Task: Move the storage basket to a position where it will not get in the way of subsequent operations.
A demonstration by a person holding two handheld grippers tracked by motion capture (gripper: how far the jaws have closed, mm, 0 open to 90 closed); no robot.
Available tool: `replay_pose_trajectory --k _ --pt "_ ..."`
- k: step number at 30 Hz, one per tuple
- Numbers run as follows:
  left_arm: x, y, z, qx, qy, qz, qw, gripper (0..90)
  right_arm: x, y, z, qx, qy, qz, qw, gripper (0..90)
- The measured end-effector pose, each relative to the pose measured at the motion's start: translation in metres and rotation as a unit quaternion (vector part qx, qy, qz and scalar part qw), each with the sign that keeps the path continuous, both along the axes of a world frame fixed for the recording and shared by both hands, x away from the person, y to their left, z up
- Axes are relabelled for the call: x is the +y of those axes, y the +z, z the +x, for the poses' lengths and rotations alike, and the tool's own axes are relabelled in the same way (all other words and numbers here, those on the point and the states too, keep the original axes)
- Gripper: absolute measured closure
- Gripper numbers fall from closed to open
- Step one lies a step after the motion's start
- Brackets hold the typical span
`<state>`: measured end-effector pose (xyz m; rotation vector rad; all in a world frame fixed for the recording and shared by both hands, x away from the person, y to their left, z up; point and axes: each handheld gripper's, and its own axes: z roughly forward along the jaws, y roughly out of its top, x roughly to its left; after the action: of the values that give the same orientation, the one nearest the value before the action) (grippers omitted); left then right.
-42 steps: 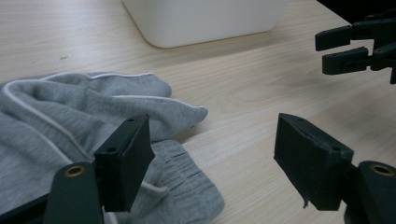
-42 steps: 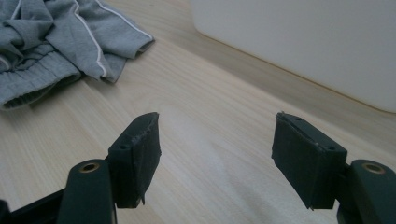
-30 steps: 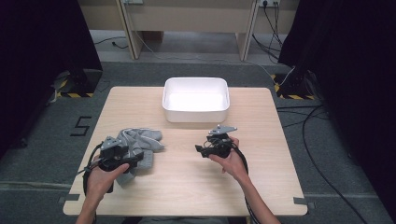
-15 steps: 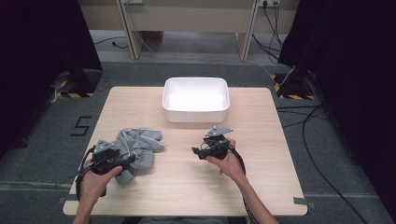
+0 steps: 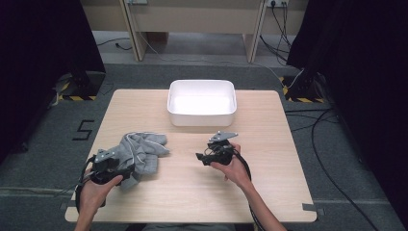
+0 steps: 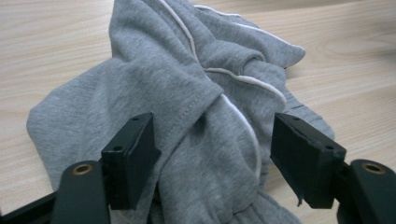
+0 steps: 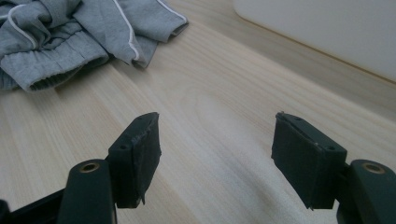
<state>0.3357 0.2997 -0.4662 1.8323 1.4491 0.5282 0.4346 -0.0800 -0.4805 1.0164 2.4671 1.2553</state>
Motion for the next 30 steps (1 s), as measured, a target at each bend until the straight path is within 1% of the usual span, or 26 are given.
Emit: replay_pose_trajectory --k 1,3,5,7,9,11,12,14,17,23,30 --pt "0.000 0.000 0.000 0.000 0.000 0.000 1.0000 30.7 0.000 0.000 0.000 0.000 0.000 0.000 1.0000 32.9" --pt "0.001 -0.004 0.000 0.004 -0.002 0.008 1.0000 32.1 0.001 0.000 0.000 0.001 0.002 0.000 1.0000 32.9" --pt "0.001 -0.006 0.001 0.004 -0.003 0.008 1.0000 34.3 0.002 0.000 -0.001 0.002 0.002 0.000 1.0000 32.9" --pt "0.000 -0.011 0.002 0.009 -0.007 0.013 0.9999 35.5 0.002 0.000 -0.001 0.000 0.004 -0.001 1.0000 32.9" --pt "-0.001 -0.015 0.002 0.011 -0.013 0.015 0.9997 40.1 0.003 -0.001 -0.001 0.002 0.004 -0.001 1.0000 32.9" --pt "-0.002 -0.017 0.002 0.012 -0.020 0.023 0.9995 45.3 0.004 -0.002 -0.001 0.003 0.007 -0.002 1.0000 32.9" --pt "-0.002 -0.017 0.002 0.012 -0.020 0.023 0.9995 47.8 0.005 -0.002 -0.001 0.003 0.007 -0.002 1.0000 32.9" --pt "-0.003 -0.022 0.002 0.013 -0.026 0.032 0.9991 51.2 0.006 -0.003 -0.002 0.004 0.009 -0.003 0.9999 32.9" --pt "-0.005 -0.024 0.002 0.015 -0.031 0.036 0.9988 56.1 0.006 -0.004 -0.002 0.004 0.011 -0.003 0.9999 32.8" --pt "-0.007 -0.024 0.001 0.016 -0.037 0.038 0.9985 59.9 0.006 -0.005 -0.001 0.005 0.012 -0.002 0.9999 32.9" --pt "-0.011 -0.023 0.000 0.019 -0.041 0.037 0.9983 60.5 0.007 -0.006 -0.001 0.007 0.015 -0.004 0.9999 32.9"
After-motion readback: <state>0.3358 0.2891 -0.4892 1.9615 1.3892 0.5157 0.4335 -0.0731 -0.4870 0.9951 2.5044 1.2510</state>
